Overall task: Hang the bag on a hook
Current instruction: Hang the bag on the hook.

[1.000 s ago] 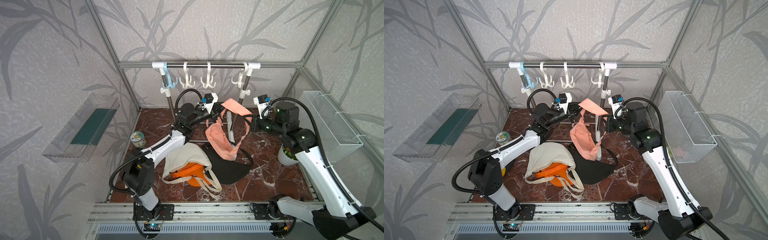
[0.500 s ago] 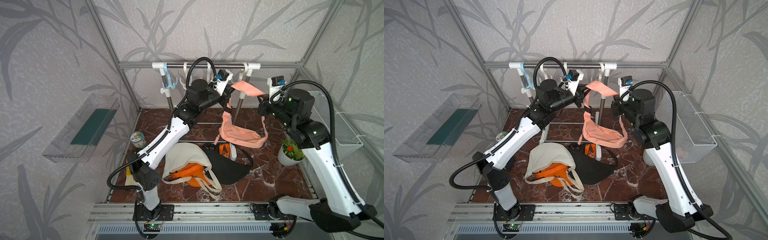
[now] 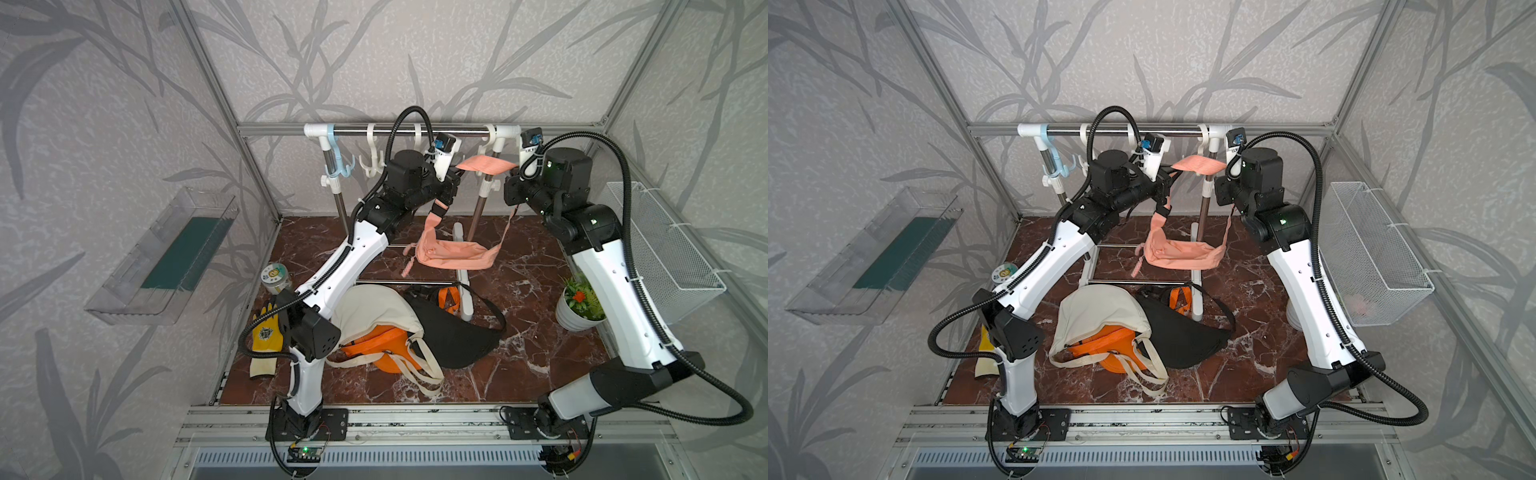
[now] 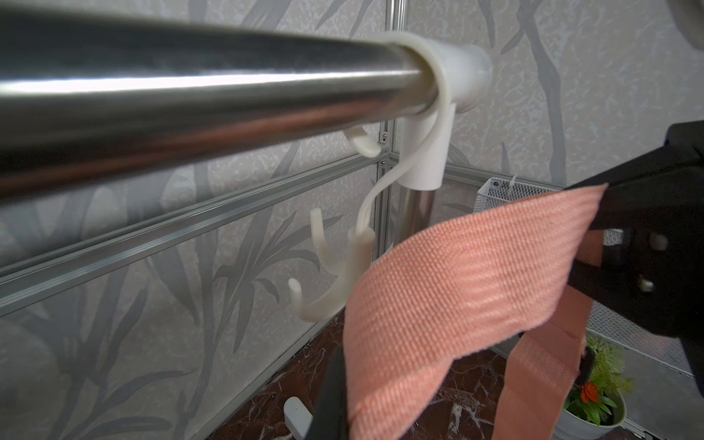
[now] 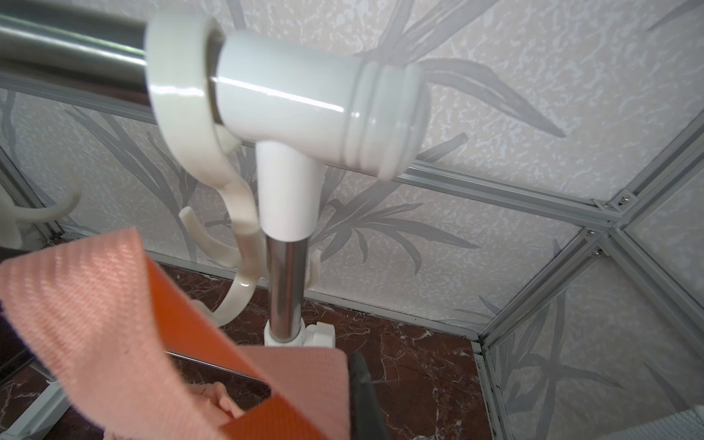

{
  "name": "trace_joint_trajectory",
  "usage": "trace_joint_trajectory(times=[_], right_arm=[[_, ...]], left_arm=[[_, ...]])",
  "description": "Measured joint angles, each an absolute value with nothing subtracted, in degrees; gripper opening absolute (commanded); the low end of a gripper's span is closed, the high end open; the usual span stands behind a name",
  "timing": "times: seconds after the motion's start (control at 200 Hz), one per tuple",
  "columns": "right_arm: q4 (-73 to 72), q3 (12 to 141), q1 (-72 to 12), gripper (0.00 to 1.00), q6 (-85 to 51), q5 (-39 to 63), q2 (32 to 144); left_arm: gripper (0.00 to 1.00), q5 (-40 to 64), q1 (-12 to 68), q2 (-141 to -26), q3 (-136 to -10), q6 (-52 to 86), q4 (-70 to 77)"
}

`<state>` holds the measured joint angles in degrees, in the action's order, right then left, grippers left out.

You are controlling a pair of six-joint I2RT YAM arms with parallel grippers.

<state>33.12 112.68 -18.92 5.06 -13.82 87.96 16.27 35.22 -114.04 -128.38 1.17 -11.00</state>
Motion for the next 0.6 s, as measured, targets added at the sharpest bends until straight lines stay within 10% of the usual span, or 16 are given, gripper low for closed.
trace_joint_trajectory(times=[0.6], right_arm=[[23.55, 106.63, -16.95, 0.0, 5.5, -15.42, 89.08]], left_arm=[[0.0, 15.18, 35.03, -120.9, -137.08, 6.79, -12.56]])
